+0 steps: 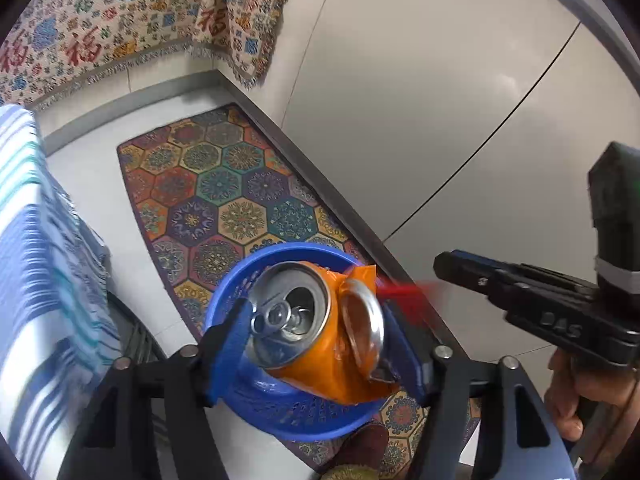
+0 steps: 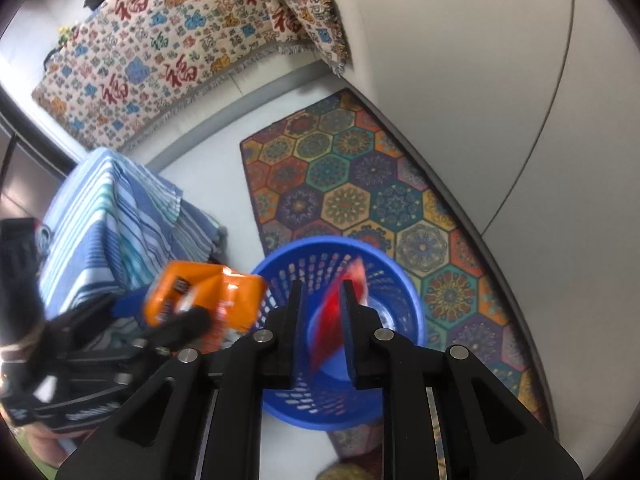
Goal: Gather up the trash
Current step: 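Carry the can and red wrapper to the blue basket and release both, then move both open tools back over the table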
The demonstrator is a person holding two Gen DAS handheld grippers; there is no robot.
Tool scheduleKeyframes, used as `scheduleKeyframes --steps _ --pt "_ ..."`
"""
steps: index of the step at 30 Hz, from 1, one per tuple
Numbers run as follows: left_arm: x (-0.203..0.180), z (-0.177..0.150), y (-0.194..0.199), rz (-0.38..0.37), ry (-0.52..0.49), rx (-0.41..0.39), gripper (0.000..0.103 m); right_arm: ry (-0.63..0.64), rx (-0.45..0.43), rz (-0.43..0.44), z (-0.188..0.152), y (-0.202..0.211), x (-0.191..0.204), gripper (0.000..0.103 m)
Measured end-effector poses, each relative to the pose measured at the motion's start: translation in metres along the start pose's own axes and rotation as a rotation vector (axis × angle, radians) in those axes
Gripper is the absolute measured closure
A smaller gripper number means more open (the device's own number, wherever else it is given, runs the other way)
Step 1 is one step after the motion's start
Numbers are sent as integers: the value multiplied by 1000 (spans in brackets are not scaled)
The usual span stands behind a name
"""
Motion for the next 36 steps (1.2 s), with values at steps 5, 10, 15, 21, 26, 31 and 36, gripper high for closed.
scheduleKeyframes --steps 5,10,15,21,26,31,36 --pt "3 1 -7 -17 37 6 29 -33 -26 -6 3 10 -6 66" --pt "-10 -2 11 -9 7 -33 29 -58 -133 -14 12 39 -6 54" --pt "-28 -16 60 -6 -12 -92 29 -30 -269 -45 18 76 7 46" --pt "-38 -51 151 37 -33 -175 29 48 -374 -48 19 111 46 45" --pt "-9 -98 217 155 16 -211 28 156 -423 16 9 136 113 41" --pt "44 -142 280 336 86 -246 28 307 -441 97 -19 150 201 37" --pt "98 -179 328 488 191 -277 28 446 -369 209 -69 150 283 37"
Point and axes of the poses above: each gripper's, at about its wrist camera, not at the fingertips, and y roughly against the way its jaws point, x to its left, z to its top, the point moved 6 cm from there along -y, roughly the way its jaws point, and after that the axes turned 14 degrees about -z, right-handed, at the moved point
